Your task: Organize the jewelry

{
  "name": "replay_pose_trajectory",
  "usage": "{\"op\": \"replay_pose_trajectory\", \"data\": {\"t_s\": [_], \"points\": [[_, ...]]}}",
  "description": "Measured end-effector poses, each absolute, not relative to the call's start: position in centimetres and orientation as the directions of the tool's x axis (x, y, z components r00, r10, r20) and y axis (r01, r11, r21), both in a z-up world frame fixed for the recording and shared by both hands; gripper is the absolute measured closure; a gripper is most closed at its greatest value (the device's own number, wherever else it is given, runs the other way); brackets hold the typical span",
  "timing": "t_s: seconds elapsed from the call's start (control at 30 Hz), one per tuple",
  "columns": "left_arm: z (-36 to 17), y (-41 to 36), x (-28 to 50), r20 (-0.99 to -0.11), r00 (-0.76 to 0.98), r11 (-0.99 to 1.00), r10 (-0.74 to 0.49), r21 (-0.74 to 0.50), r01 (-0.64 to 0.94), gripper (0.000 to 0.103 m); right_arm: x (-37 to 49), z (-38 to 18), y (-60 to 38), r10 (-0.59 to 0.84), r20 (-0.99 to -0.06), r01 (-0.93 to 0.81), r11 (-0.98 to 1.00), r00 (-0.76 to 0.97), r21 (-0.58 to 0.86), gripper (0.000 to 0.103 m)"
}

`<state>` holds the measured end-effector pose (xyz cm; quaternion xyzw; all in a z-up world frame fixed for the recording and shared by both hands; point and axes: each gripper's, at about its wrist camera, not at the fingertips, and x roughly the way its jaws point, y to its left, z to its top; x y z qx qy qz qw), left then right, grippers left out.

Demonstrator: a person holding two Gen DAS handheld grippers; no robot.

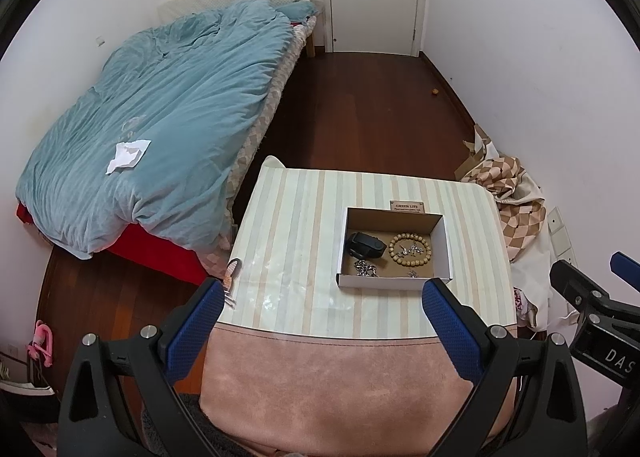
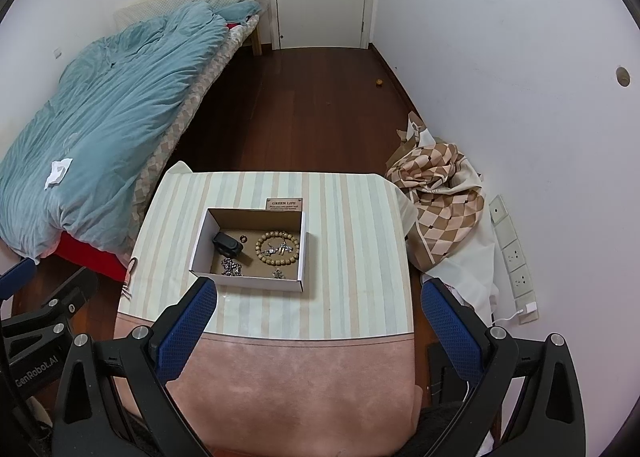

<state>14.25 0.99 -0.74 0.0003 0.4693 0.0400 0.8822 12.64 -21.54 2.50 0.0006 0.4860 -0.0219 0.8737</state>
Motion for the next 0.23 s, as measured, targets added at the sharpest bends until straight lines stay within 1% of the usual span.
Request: {"op": "replay_pose_trajectory", "data": {"t_s": [0.23], "points": [[-0.82,1.36,13.88,-0.826,0.560,0.996,0.070,0.030,-0.081,0.002,12.51,2.47,-21.31,-0.039,-0.850,0.032,0.999,0.525,-0.026,0.000]]}}
